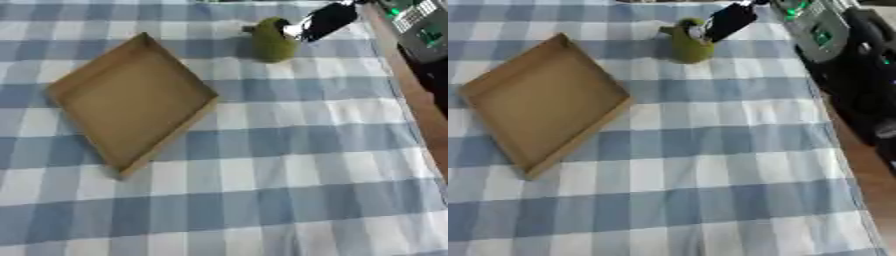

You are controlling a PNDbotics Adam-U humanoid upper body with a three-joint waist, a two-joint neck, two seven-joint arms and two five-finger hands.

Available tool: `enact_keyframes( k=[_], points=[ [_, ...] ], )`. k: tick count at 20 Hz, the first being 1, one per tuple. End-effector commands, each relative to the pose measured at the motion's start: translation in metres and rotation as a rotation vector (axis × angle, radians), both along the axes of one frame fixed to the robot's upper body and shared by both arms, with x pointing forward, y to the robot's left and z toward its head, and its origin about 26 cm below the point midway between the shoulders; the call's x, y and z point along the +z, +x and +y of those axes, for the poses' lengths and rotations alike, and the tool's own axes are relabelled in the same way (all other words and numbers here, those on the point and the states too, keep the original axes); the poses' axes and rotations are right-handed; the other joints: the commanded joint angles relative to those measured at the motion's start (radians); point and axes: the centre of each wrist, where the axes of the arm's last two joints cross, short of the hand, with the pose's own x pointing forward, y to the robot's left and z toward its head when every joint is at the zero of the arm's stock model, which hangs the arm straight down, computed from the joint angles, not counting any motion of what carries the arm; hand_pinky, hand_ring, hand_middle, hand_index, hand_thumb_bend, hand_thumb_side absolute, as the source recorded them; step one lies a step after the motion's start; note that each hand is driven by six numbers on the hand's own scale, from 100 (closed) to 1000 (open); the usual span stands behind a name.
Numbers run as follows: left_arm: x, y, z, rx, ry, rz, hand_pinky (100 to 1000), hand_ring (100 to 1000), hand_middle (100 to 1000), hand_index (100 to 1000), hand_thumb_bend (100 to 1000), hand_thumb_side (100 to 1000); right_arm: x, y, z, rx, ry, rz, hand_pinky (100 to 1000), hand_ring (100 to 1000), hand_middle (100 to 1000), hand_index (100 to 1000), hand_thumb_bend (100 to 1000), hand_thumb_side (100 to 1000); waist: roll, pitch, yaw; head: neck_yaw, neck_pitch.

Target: Pick up objects on the table and place them in the box.

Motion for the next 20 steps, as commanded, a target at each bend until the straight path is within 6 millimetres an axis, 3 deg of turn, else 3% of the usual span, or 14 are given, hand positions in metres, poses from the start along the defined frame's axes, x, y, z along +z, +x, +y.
enact_keyframes(
  k=[1, 2, 4, 9, 14, 17, 20],
  points=[
    [0.009, -0.004, 0.000, -0.003, 0.029, -0.023, 788, 794, 829, 926, 318, 747, 0.007, 0.003, -0.004, -0.012, -0.021, -0.003, 961, 1000, 919, 1000, 171, 246, 0.002, -0.021, 0.002, -0.005, -0.002],
    [0.009, -0.004, 0.000, -0.003, 0.029, -0.023, 788, 794, 829, 926, 317, 748, 0.005, 0.005, -0.006, -0.015, -0.026, 0.008, 961, 1000, 923, 1000, 137, 318, 0.001, -0.020, 0.004, -0.005, -0.002],
    [0.009, -0.004, 0.001, -0.003, 0.029, -0.023, 788, 795, 829, 926, 316, 747, 0.003, 0.006, -0.008, -0.023, -0.032, 0.025, 962, 1000, 928, 1000, 102, 272, 0.000, -0.018, 0.006, -0.005, -0.003],
    [0.010, -0.004, 0.000, -0.007, 0.030, -0.024, 788, 794, 830, 926, 314, 748, 0.000, 0.011, -0.014, -0.072, -0.040, 0.029, 963, 1000, 935, 1000, 100, 349, 0.001, -0.014, 0.011, -0.007, -0.009],
    [0.009, -0.004, 0.000, -0.007, 0.028, -0.026, 787, 794, 830, 927, 313, 749, -0.003, 0.015, -0.019, -0.115, -0.041, 0.007, 960, 1000, 933, 1000, 100, 328, 0.002, -0.011, 0.018, -0.011, -0.021],
    [0.009, -0.004, 0.000, -0.005, 0.028, -0.026, 787, 794, 830, 926, 311, 750, 0.006, 0.010, -0.019, -0.120, -0.014, -0.063, 960, 1000, 931, 1000, 100, 353, 0.002, -0.009, 0.023, -0.012, -0.023],
    [0.008, -0.004, 0.001, -0.002, 0.027, -0.024, 787, 794, 830, 926, 311, 751, 0.016, 0.003, -0.020, -0.116, 0.037, -0.124, 962, 1000, 933, 1000, 100, 435, 0.000, -0.010, 0.024, -0.010, -0.020]
  ],
)
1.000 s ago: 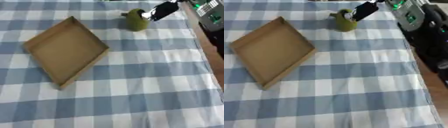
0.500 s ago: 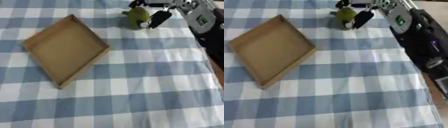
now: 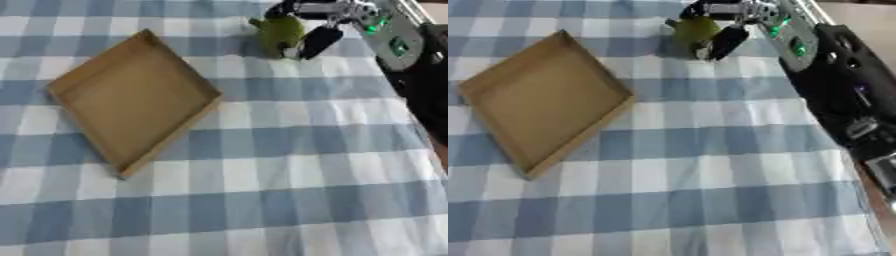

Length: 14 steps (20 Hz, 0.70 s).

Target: Pick up objects on the table and place them in the box.

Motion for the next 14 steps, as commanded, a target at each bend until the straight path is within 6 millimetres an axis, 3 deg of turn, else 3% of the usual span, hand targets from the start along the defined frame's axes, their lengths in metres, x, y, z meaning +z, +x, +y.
enact_keyframes(
  k=[1, 3, 4, 14],
  points=[
    [0.008, -0.004, 0.001, 0.002, 0.025, -0.024, 787, 795, 831, 925, 311, 752, 0.025, -0.012, -0.006, -0.007, 0.040, -0.099, 965, 1000, 939, 1000, 100, 535, 0.003, -0.023, 0.002, 0.001, -0.009],
    [0.008, -0.004, 0.002, 0.004, 0.028, -0.022, 787, 795, 831, 925, 313, 750, 0.025, -0.013, -0.011, -0.024, 0.045, -0.089, 968, 1000, 949, 1000, 100, 659, 0.000, -0.025, 0.000, 0.004, -0.006],
    [0.008, -0.004, 0.002, 0.005, 0.028, -0.023, 787, 795, 831, 925, 314, 749, 0.024, -0.014, -0.013, -0.036, 0.041, -0.082, 968, 1000, 951, 1000, 100, 675, -0.001, -0.026, 0.000, 0.005, -0.006],
    [0.007, -0.005, 0.003, 0.005, 0.029, -0.023, 787, 795, 831, 921, 313, 750, 0.024, -0.011, -0.019, -0.132, 0.043, -0.064, 968, 1000, 968, 1000, 100, 719, -0.004, -0.027, 0.003, -0.001, -0.003]
  ],
)
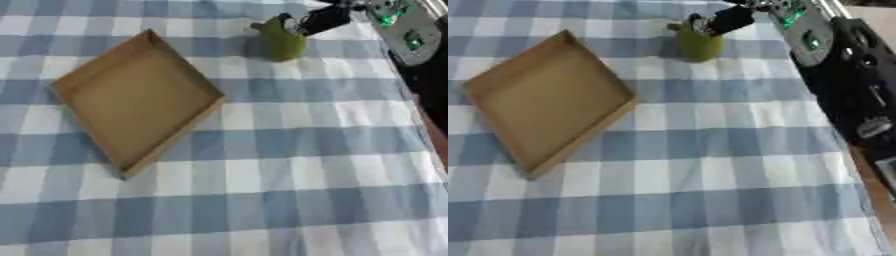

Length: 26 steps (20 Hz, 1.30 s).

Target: Pick up objects on the table and place them in the box.

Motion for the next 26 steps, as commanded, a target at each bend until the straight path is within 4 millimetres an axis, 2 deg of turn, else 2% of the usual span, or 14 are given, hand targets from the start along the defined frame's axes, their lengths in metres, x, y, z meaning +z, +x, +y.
enact_keyframes(
  k=[1, 8, 16, 17, 18, 20, 23, 26],
  points=[
    [0.010, -0.004, 0.001, 0.001, 0.031, -0.030, 787, 795, 831, 920, 313, 749, 0.015, -0.004, -0.011, -0.055, -0.017, -0.023, 968, 1000, 969, 1000, 100, 719, 0.003, -0.026, 0.003, -0.005, -0.003],
    [0.010, -0.004, 0.002, 0.001, 0.029, -0.034, 786, 795, 830, 917, 313, 749, 0.009, 0.001, -0.015, -0.075, -0.045, 0.018, 969, 1000, 969, 1000, 100, 729, 0.003, -0.024, 0.007, -0.006, -0.003],
    [0.010, -0.004, 0.001, -0.004, 0.023, -0.039, 785, 793, 829, 914, 309, 751, -0.014, 0.014, -0.025, -0.133, -0.096, 0.107, 968, 1000, 967, 1000, 100, 732, 0.001, -0.012, 0.021, -0.018, -0.004],
    [0.010, -0.004, 0.001, -0.005, 0.023, -0.039, 785, 793, 829, 914, 306, 750, -0.017, 0.015, -0.026, -0.140, -0.102, 0.115, 968, 1000, 967, 1000, 100, 695, 0.001, -0.011, 0.023, -0.019, -0.003],
    [0.010, -0.004, 0.001, -0.005, 0.022, -0.039, 785, 793, 829, 914, 309, 751, -0.018, 0.016, -0.027, -0.146, -0.109, 0.120, 967, 1000, 967, 1000, 100, 731, 0.001, -0.010, 0.024, -0.020, -0.003],
    [0.010, -0.004, 0.001, -0.005, 0.020, -0.040, 785, 792, 828, 914, 309, 750, -0.022, 0.018, -0.029, -0.155, -0.118, 0.131, 967, 1000, 965, 1000, 100, 734, 0.000, -0.009, 0.025, -0.022, -0.003],
    [0.010, -0.004, 0.001, -0.008, 0.018, -0.042, 785, 792, 828, 913, 309, 750, -0.027, 0.021, -0.031, -0.164, -0.130, 0.144, 965, 1000, 962, 1000, 100, 725, 0.000, -0.007, 0.027, -0.025, -0.003],
    [0.010, -0.004, 0.000, -0.010, 0.016, -0.043, 784, 792, 828, 913, 308, 750, -0.031, 0.023, -0.030, -0.172, -0.149, 0.143, 954, 999, 947, 1000, 100, 655, 0.000, -0.006, 0.030, -0.029, -0.005]
  ],
)
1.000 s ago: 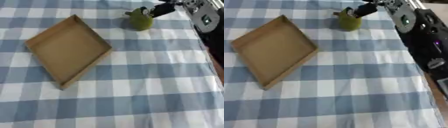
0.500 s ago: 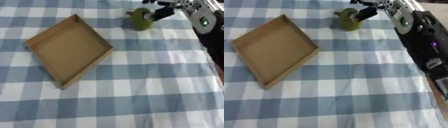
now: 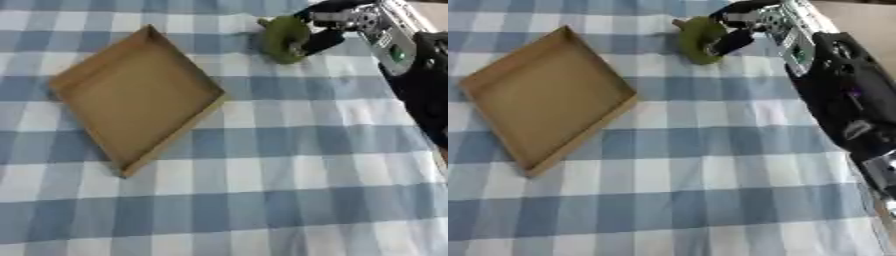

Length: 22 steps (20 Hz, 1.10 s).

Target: Pick up objects on the table and place them in the box.

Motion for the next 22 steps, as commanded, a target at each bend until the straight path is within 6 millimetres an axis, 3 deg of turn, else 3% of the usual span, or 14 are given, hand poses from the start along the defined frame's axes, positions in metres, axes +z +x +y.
enact_keyframes(
  k=[1, 3, 8, 9, 10, 14, 16, 22],
  points=[
    [0.010, -0.004, 0.000, -0.005, 0.019, -0.033, 784, 792, 828, 912, 307, 749, 0.003, 0.001, -0.005, -0.020, -0.031, -0.013, 935, 980, 924, 1000, 100, 550, 0.006, -0.018, 0.004, -0.007, -0.006],
    [0.010, -0.004, 0.000, -0.006, 0.017, -0.034, 784, 792, 827, 912, 305, 750, 0.000, 0.002, -0.004, -0.019, -0.031, -0.024, 906, 949, 872, 1000, 126, 451, 0.006, -0.018, 0.006, -0.009, -0.005],
    [0.009, -0.004, 0.001, -0.005, 0.014, -0.033, 785, 792, 827, 911, 300, 751, 0.010, -0.004, 0.003, 0.023, 0.050, -0.121, 839, 858, 676, 758, 100, 123, 0.005, -0.021, 0.007, -0.008, -0.001],
    [0.009, -0.004, 0.001, -0.004, 0.014, -0.033, 785, 792, 827, 911, 300, 751, 0.013, -0.008, 0.005, 0.040, 0.060, -0.149, 824, 837, 676, 758, 100, 123, 0.004, -0.022, 0.007, -0.007, 0.001],
    [0.009, -0.004, 0.001, -0.003, 0.014, -0.032, 785, 792, 826, 911, 299, 752, 0.017, -0.011, 0.007, 0.053, 0.066, -0.176, 813, 808, 605, 683, 100, 100, 0.003, -0.023, 0.006, -0.007, 0.002],
    [0.008, -0.004, 0.002, -0.001, 0.015, -0.027, 785, 792, 826, 910, 299, 753, 0.034, -0.026, 0.011, 0.078, 0.133, -0.291, 767, 724, 532, 572, 100, 100, 0.001, -0.028, 0.005, -0.006, 0.005],
    [0.007, -0.004, 0.002, 0.001, 0.014, -0.025, 786, 792, 826, 909, 300, 751, 0.041, -0.035, 0.012, 0.082, 0.175, -0.343, 724, 656, 481, 467, 100, 100, 0.000, -0.032, 0.003, -0.005, 0.006],
    [0.007, -0.004, 0.003, 0.001, 0.015, -0.023, 787, 793, 826, 909, 303, 748, 0.053, -0.056, 0.021, 0.105, 0.274, -0.459, 707, 629, 440, 426, 100, 100, 0.000, -0.042, 0.000, -0.003, 0.010]
  ],
)
